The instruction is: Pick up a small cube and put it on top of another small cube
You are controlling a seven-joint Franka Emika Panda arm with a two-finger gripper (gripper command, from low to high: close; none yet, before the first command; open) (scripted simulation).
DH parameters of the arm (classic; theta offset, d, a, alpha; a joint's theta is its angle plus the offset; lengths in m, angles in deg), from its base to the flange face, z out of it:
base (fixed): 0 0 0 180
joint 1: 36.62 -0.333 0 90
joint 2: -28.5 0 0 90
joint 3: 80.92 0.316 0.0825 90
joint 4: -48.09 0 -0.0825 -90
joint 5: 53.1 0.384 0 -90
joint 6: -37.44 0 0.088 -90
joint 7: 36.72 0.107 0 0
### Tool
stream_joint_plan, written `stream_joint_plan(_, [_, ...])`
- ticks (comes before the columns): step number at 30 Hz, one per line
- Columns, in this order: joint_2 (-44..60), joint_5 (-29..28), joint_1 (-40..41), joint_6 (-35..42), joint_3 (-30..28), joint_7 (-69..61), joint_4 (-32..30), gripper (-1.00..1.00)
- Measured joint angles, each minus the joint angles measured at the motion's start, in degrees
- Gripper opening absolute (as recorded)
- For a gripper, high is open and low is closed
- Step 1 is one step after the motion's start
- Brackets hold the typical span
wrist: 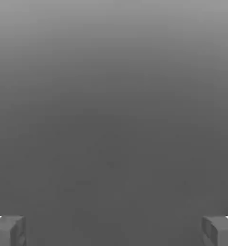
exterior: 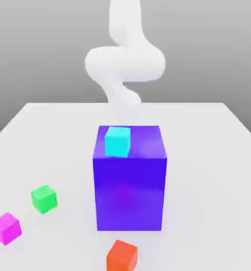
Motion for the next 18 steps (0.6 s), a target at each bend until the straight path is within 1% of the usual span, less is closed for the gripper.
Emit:
stream_joint_plan(10, [21.01, 5.17, 1.71, -7.42, -9.75, -4.11, -2.27, 0.0])
stream_joint_plan(18, [37.75, 10.66, 5.54, -13.16, -15.57, -8.34, -4.03, 0.0])
